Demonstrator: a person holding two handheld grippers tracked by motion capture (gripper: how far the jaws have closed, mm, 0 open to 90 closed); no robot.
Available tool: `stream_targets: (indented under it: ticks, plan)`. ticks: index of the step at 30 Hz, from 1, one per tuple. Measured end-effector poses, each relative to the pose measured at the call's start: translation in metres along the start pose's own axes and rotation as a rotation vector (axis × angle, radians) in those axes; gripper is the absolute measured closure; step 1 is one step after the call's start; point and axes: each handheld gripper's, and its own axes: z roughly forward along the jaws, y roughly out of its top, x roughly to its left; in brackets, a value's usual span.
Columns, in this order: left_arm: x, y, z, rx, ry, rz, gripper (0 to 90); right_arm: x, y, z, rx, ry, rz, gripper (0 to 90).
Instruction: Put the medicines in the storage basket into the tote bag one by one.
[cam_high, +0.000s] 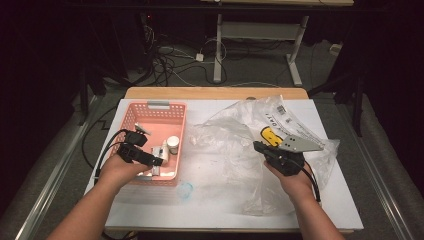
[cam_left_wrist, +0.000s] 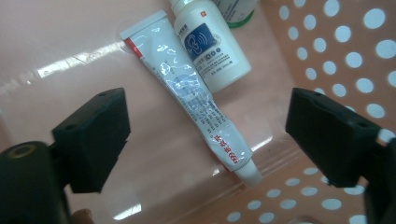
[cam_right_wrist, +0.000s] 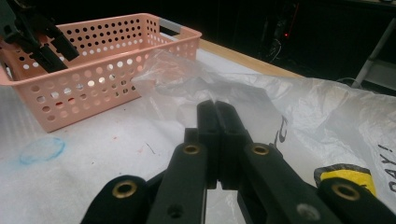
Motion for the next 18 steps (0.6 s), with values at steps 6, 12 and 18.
stream_targets:
  ticks: [6, 12, 18]
  plan:
    - [0.0, 0.01, 0.013, 0.137, 0.009, -0.005, 18.1, 0.0, 0.0, -0.001, -0.002, -0.001, 0.0, 90.0]
    - [-0.001, 0.022, 0.024, 0.222, 0.004, -0.021, 27.3, -0.001, 0.0, -0.002, -0.004, -0.005, -0.001, 90.0]
    - [-0.001, 0.028, 0.038, 0.339, 0.033, -0.032, 29.8, -0.002, -0.001, -0.001, -0.004, -0.005, 0.001, 90.0]
